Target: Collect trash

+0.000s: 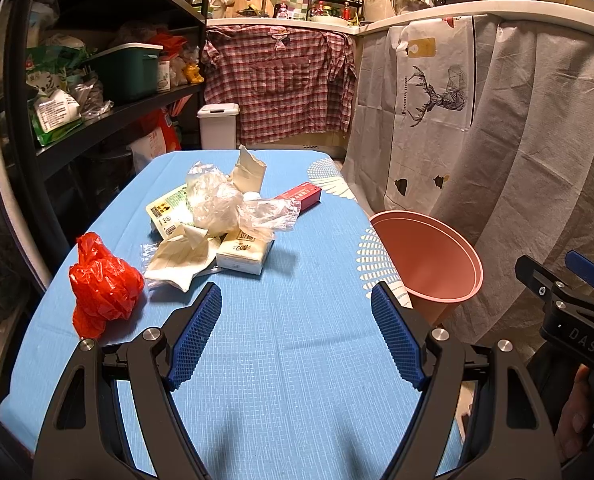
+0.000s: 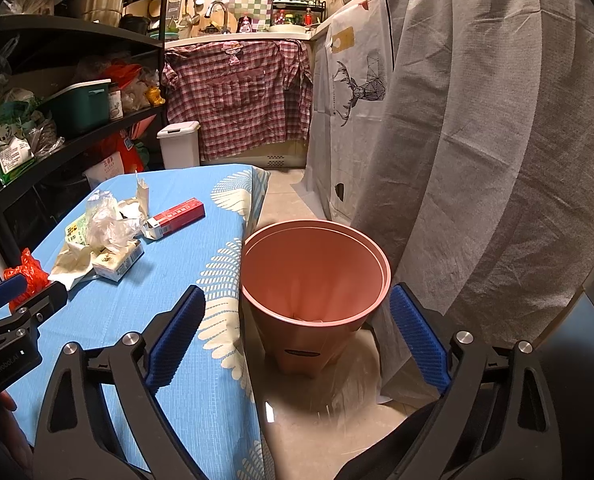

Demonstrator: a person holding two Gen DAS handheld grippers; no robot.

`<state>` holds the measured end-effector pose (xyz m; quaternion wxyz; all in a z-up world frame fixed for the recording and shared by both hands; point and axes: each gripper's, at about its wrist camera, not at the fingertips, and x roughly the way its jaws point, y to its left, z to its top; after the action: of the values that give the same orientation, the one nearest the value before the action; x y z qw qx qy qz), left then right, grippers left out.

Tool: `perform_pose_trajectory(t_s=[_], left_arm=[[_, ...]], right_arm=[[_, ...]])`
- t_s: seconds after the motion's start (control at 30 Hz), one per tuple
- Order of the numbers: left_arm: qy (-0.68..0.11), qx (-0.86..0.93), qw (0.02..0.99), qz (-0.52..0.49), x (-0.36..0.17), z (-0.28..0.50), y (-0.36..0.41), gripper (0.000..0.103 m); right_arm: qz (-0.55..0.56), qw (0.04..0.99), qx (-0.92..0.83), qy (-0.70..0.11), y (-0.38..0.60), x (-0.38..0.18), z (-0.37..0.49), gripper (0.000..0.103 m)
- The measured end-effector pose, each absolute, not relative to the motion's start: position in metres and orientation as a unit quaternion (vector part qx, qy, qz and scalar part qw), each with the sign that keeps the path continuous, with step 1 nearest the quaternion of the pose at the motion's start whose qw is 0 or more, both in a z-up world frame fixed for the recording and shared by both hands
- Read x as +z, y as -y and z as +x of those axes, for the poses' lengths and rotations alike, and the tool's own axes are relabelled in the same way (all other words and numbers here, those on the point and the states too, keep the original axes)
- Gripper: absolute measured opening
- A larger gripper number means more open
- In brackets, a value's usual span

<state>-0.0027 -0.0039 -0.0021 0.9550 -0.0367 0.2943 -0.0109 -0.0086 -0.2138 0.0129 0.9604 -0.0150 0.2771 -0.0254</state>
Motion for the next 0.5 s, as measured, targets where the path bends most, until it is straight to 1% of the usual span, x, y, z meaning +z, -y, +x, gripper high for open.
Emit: perform_pose_trajectory(t_s=[0.27, 0.37, 0.43, 0.5], left_arm=[[-0.294, -0.009, 0.955, -0.041, 0.0012, -0.0026, 0.0058, 0.075], [-0.292, -0.007, 0.955, -0.041, 0.0032, -0.003, 0.0053, 0.075], [-0.29, -0.002, 0.956, -0.046, 0.0046, -0.0026, 0.0015, 0.075], [-0.29, 0.004, 0.956, -0.049, 0.0036, -0.0027, -0.0035, 0.075]], right_arm=[[-0.015, 0.962, -0.02, -0.274, 0.212, 0.0156, -0.0095, 0.086], [-0.013, 0.961, -0.018, -0.276, 0.2103, 0.014, -0.0089, 0.082], [-0.008, 0.961, -0.012, -0.276, 0.2091, 0.0145, -0.0073, 0.075], [0.0, 0.962, -0.009, -0.272, 0.2083, 0.0162, -0.0061, 0.072]])
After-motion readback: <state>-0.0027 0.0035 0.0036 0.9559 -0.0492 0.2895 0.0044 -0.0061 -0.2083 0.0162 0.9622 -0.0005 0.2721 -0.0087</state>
